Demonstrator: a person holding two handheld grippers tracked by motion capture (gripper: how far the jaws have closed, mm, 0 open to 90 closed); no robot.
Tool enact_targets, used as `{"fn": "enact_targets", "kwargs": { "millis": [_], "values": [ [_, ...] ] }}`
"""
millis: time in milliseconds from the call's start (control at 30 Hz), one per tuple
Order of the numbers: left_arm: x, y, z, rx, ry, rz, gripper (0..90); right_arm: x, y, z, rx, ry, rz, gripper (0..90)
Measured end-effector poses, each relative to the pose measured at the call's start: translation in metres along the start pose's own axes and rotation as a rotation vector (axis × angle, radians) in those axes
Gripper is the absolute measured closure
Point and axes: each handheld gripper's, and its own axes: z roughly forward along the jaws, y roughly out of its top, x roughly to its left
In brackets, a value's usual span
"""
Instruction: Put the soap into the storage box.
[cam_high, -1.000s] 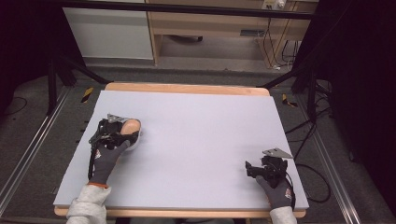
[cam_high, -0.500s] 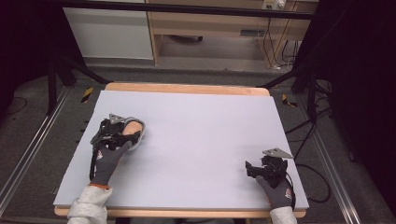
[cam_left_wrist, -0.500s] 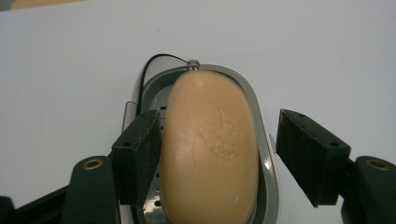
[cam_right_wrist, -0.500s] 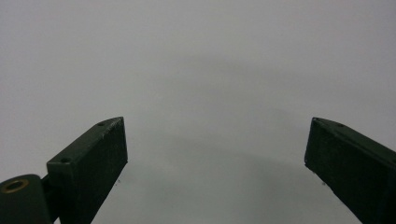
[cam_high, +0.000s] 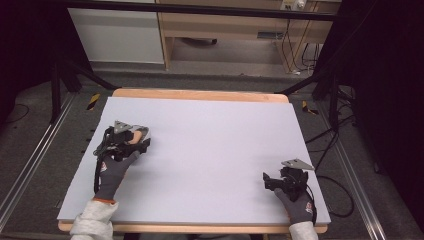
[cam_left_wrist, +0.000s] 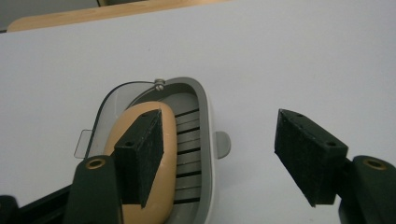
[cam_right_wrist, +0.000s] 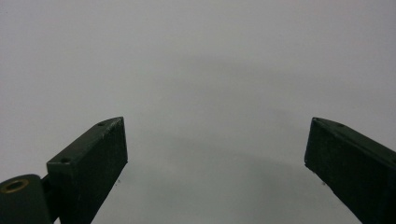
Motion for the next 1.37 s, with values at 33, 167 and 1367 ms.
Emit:
{"fn": "enact_targets", "kwargs": {
  "millis": [33, 167, 1367],
  "values": [
    [-0.001, 0.000, -0.002, -0.008, -0.008, -0.007, 31.9, 0.000, 0.000, 0.000, -0.002, -0.001, -0.001, 6.2],
    [-0.003, -0.004, -0.009, -0.017, -0.040, -0.002, 33.2, -0.001, 0.000, -0.002, -0.009, -0.005, 0.001, 6.2],
    [0.015, -0.099, -0.040, 0.077, 0.012, 0.027, 24.9, -0.026, -0.012, -0.004, 0.010, -0.061, 0.078, 6.3]
  ]
}}
